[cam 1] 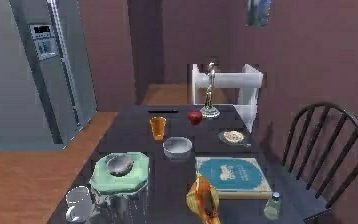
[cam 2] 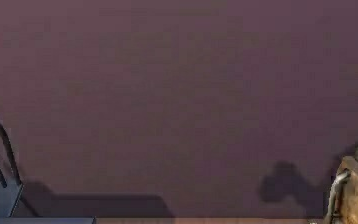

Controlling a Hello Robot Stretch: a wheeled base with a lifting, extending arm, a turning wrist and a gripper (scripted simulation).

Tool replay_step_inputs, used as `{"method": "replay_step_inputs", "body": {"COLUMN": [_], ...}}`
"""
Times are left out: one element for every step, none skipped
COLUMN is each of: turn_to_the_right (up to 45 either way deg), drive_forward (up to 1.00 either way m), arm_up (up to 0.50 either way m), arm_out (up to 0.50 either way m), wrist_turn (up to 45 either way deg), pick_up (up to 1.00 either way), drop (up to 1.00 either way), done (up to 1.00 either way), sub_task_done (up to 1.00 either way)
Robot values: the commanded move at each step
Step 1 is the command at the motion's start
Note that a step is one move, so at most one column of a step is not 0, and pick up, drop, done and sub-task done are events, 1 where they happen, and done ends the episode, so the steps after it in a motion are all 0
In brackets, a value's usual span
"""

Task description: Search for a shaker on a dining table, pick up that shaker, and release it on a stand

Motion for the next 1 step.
{"method": "replay_step_inputs", "body": {"turn_to_the_right": [-45.0], "drive_forward": [0.00], "arm_up": [0.00], "arm_out": [0.00], "wrist_turn": [0.0], "pick_up": [0.00], "drop": [0.00], "done": [0.00], "sub_task_done": [0.00]}}
